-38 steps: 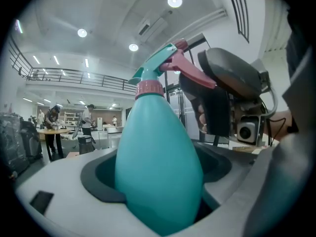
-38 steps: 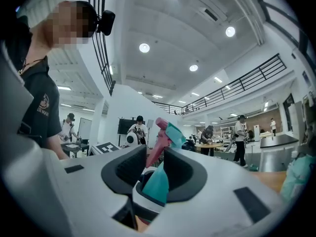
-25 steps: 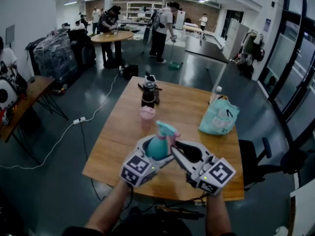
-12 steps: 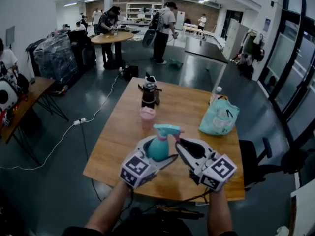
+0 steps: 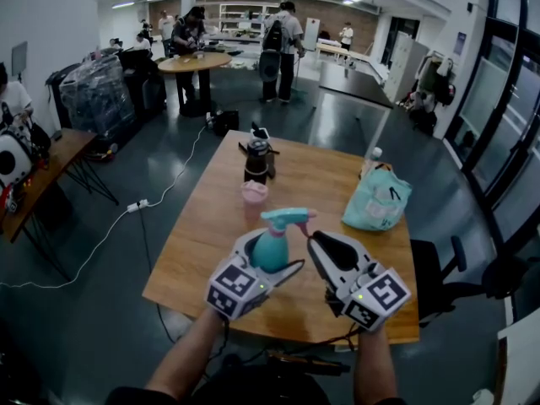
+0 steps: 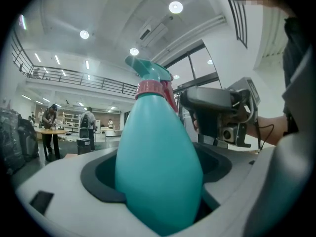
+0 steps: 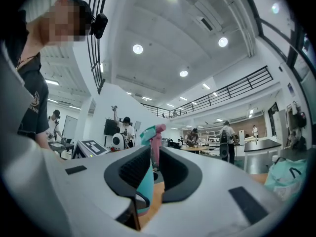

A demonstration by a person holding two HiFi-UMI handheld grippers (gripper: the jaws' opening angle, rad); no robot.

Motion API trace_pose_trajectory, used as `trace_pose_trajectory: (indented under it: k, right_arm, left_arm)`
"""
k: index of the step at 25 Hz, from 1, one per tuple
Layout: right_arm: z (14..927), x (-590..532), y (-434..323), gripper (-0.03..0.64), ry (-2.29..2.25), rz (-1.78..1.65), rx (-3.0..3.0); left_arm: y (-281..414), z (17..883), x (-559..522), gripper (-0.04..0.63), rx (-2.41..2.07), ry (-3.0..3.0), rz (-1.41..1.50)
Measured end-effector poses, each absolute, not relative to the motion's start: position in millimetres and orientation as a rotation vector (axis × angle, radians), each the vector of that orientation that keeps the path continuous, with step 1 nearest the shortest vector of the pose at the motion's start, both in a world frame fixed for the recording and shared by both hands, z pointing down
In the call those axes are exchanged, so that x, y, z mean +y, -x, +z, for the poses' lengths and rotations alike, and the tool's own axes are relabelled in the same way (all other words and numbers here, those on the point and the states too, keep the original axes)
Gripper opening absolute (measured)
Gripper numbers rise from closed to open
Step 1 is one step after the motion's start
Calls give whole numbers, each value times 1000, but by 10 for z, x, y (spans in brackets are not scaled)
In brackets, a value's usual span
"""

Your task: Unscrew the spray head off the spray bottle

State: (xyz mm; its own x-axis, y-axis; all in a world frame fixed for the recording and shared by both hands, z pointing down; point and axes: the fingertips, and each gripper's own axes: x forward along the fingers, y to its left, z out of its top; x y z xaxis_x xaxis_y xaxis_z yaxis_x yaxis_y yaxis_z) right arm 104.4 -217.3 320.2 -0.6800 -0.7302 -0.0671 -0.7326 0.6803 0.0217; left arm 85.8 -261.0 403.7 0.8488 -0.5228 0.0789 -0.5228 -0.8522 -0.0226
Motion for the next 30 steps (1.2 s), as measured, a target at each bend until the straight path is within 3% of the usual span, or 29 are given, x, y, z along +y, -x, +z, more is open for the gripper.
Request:
trace_pose_trajectory:
  k: [5, 11, 30]
  right_arm:
    - [3144, -2106, -788, 61, 1155, 13, 2866]
    - [3266, -2259, -646, 144, 1235, -90, 2865]
    - [3270, -2283, -667, 130, 1189, -44, 2900]
  left_arm:
    - [-869, 4037, -2639, 426, 903, 2998, -139]
    - [-916, 4059, -2632, 426, 916, 2984, -151]
    - [-1014, 4055, -2457, 426, 741, 3035, -172]
